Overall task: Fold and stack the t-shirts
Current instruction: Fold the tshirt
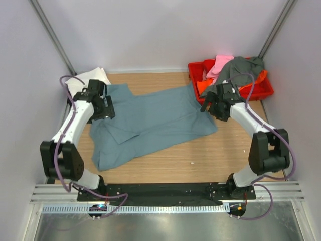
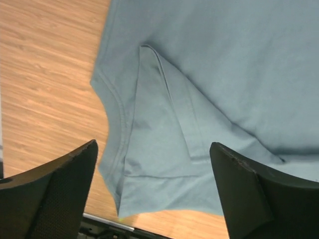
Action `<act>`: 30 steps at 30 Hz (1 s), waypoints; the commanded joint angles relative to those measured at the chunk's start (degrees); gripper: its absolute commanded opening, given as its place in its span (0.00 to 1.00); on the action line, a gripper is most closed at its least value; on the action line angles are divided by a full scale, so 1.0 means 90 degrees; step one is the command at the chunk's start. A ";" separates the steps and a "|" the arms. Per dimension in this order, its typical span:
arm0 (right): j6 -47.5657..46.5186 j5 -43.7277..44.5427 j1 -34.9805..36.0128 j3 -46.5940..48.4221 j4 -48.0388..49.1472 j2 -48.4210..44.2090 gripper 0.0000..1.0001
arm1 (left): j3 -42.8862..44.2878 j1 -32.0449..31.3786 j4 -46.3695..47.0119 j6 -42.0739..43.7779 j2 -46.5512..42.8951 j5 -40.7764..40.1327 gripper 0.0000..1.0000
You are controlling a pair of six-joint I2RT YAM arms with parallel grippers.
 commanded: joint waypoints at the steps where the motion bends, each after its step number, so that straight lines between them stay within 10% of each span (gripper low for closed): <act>1: 0.0055 0.0204 -0.0089 -0.0711 0.0152 -0.1126 0.97 | -0.0422 -0.0028 0.0136 -0.0543 -0.1409 0.0336 0.99; 9: 0.0436 -0.0715 -0.0128 -0.2197 0.0836 -0.1198 0.97 | -0.3155 -0.0087 0.0302 -0.2367 -0.4024 0.1391 0.97; 24: 0.0709 -0.1105 -0.0548 -0.2365 0.1666 -0.0289 0.93 | -0.4838 -0.1942 -0.0362 -0.5875 -0.5239 -0.0112 0.99; 30: 0.0739 -0.1331 -0.0557 -0.2160 0.1949 0.0228 0.68 | -0.5639 -0.1972 -0.0363 -0.6471 -0.5327 -0.0278 0.98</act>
